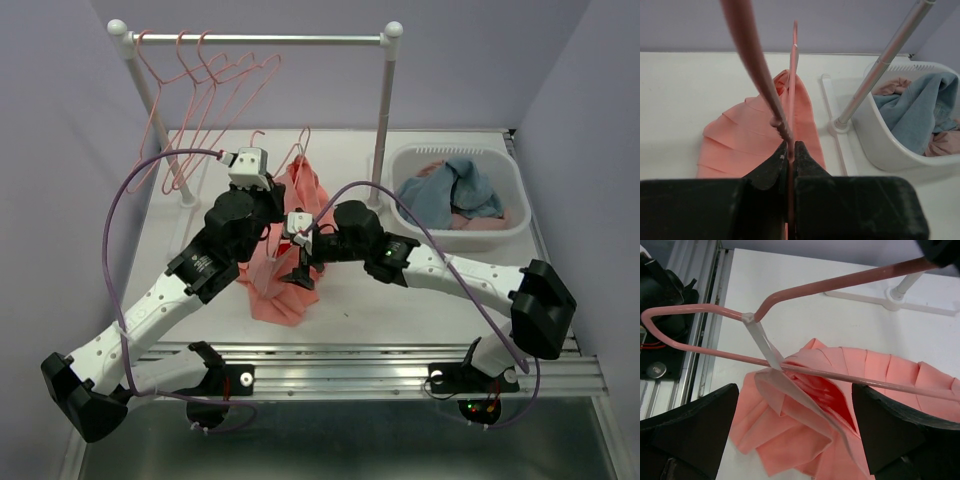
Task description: Remove the skirt from the hanger
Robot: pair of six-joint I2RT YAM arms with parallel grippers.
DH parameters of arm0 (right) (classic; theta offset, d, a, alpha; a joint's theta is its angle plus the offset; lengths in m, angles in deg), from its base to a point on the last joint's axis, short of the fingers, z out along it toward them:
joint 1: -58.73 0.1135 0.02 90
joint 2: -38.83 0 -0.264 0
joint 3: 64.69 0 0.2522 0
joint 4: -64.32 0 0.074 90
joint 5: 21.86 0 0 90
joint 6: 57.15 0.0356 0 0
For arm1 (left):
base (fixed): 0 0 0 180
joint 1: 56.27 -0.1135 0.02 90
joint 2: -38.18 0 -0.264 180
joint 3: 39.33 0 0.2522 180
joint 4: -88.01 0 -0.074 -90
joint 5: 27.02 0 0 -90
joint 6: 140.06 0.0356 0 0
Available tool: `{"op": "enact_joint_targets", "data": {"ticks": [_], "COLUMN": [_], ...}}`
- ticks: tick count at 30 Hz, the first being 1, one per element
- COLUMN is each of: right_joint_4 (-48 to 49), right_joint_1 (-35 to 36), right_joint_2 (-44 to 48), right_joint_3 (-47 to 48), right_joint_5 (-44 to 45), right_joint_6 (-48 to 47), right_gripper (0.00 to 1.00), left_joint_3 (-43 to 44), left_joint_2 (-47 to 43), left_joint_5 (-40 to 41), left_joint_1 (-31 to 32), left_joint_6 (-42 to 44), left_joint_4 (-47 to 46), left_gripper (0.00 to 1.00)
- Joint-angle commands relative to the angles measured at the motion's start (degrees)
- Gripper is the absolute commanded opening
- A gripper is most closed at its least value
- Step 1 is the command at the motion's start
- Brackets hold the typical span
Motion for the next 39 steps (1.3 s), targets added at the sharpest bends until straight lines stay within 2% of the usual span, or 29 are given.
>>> {"op": "enact_joint_targets", "data": {"ticks": [1, 5, 6, 8, 9, 12, 20, 26, 28, 29, 33, 39], "right_joint_4": [-1.60, 0.31, 2.15, 3.40, 4.10, 4.45, 8.41, 9.37, 10.87, 11.65, 11.40, 7.54], "right_joint_1": [0.40, 0.40, 0.40, 0.40, 0.40, 0.40, 0.40, 0.40, 0.40, 0.40, 0.40, 2.06], "right_joint_2": [-4.39, -5.54, -5.54, -5.63, -5.81, -5.63, -3.96, -4.23, -3.44, -2.39, 0.07, 3.24], "right_joint_3": [5.01, 3.71, 3.10, 2.22, 2.21, 1.87, -2.18, -3.15, -4.02, -4.90, -5.52, -5.08], "right_joint_5": [-2.07, -2.69, -2.86, -3.22, -3.83, -5.23, -5.76, -5.06, -3.49, -2.78, 1.60, 0.04], "right_joint_6": [-0.14, 1.87, 2.14, 3.19, 3.37, 3.64, 4.78, 5.22, 5.48, 5.75, 5.75, 4.17], "right_gripper": [1.00, 0.99, 0.95, 0.82, 0.64, 0.49, 0.46, 0.28, 0.16, 0.01, 0.01, 0.01], "left_joint_3": [0.54, 0.89, 0.89, 0.80, 0.89, 0.71, 0.80, 0.98, 0.98, 0.89, -0.25, -1.14], "left_joint_2": [-1.08, -0.99, -0.99, -0.90, -0.81, -0.55, -0.72, -0.81, -0.90, -0.81, 0.15, 6.20], "left_joint_5": [-1.52, -0.38, -0.11, 0.15, 0.68, 3.30, 6.31, 8.24, 9.03, 9.29, 13.32, 20.80], "left_joint_1": [0.34, 0.34, 0.34, 0.34, 0.34, 0.34, 0.34, 0.34, 0.34, 0.34, 0.34, 0.34], "left_joint_6": [-0.61, -0.96, -0.96, -1.05, -1.05, -1.83, -3.33, -4.03, -3.86, -3.51, -1.67, -0.78], "left_joint_4": [-6.21, -6.38, -6.73, -7.26, -7.44, -7.61, -9.11, -9.55, -9.55, -9.46, -10.68, -16.65], "left_gripper": [0.00, 0.00, 0.00, 0.00, 0.00, 0.00, 0.00, 0.00, 0.00, 0.00, 0.00, 0.00]}}
